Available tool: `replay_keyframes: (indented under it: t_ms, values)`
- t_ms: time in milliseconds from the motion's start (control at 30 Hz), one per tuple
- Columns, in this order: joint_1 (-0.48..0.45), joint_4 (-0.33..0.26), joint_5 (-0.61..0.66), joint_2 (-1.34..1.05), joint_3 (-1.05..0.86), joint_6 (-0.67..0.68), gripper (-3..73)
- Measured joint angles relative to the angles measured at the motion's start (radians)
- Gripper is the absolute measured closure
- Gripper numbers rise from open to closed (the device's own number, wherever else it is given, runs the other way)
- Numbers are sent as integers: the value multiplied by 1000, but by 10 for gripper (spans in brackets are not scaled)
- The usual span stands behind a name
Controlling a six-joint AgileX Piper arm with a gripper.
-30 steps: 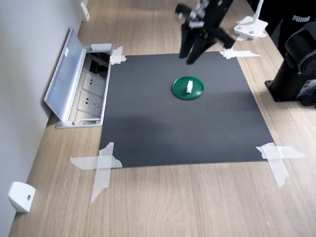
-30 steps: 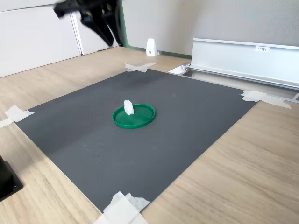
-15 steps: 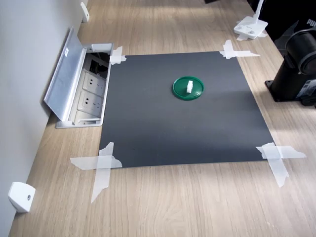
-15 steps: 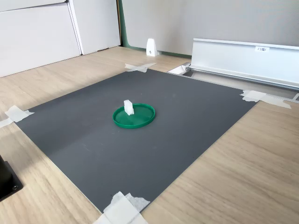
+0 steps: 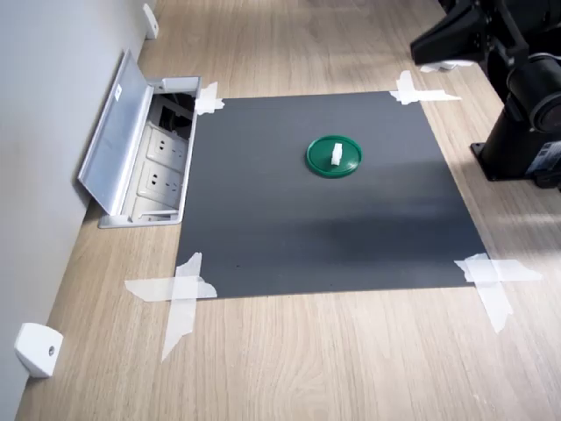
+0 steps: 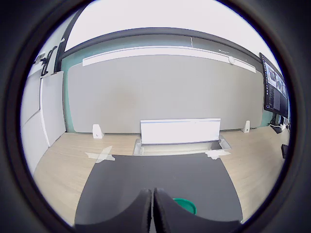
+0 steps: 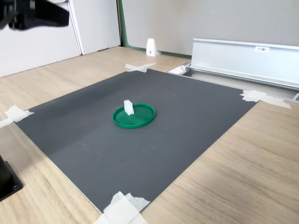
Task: Grasp a white terminal and put it on the green lid.
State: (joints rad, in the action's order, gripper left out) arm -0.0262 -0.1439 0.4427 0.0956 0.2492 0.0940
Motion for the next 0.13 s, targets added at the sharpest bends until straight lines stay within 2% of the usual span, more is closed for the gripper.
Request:
replay_keyframes:
  t_ms: [133]
  values:
    - [0, 0, 2, -52, -42, 0, 702]
